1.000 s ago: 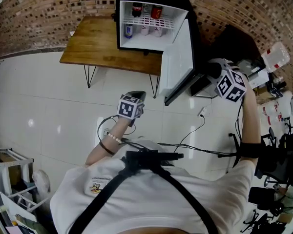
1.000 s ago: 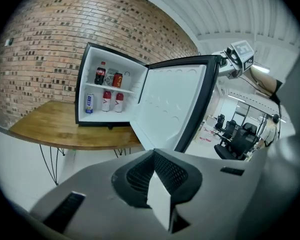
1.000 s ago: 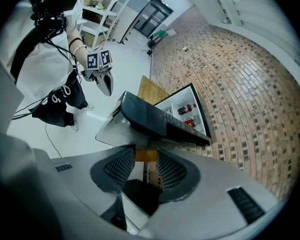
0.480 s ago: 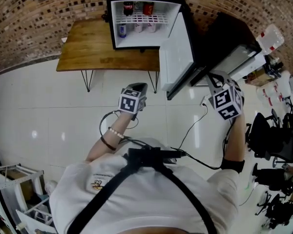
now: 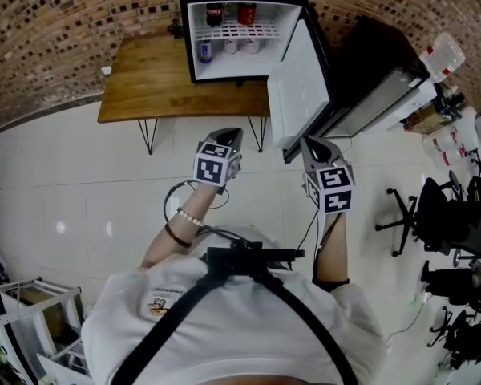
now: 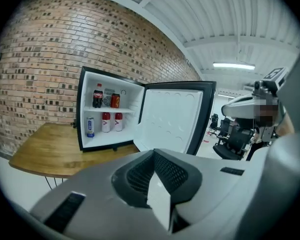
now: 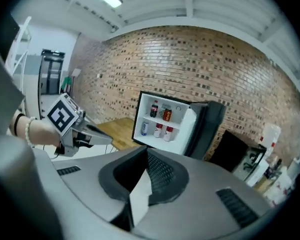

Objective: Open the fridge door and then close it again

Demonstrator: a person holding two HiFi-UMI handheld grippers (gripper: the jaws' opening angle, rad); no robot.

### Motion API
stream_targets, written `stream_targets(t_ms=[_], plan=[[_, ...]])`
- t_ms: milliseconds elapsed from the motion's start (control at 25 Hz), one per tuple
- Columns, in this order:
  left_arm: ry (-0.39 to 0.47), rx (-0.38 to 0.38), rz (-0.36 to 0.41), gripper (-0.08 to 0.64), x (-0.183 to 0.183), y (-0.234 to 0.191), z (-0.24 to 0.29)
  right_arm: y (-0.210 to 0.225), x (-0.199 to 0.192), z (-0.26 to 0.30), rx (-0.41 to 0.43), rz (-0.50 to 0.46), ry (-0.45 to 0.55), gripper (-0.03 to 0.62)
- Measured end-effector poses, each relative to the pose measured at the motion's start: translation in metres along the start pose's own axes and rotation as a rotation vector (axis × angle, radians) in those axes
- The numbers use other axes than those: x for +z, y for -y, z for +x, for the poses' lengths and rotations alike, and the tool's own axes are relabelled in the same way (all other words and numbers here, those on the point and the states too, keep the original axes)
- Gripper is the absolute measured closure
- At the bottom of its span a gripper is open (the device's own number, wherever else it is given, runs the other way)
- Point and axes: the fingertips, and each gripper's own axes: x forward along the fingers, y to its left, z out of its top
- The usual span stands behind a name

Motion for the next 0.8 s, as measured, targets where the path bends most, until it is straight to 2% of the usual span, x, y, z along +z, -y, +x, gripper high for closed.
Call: stream_targets(t_ms=[200,320,480,800], plan=[[0.018,0.037,-0.018,0.558,0.001,-0.017,-0.022,-0.033,0.016,0.032,-0.004,0.147,0.141,0.572],[0.033,0.055,-0.024,0.558,0.001,-0.028,-0.036,-0.048,0.018,0.048,-0.026,0.209,0.185,0.572],[0.046,0.074,-0.029,0.558,0.000,-0.042,-0.048,-0.067,0.020,0.067,0.005,0.284,0.202,0.572],[0.054,0.078,-0.033,0.558,-0.004,-0.048,-0.053,-0.074,0.014,0.075,0.008,0.323,0.192,0.572]])
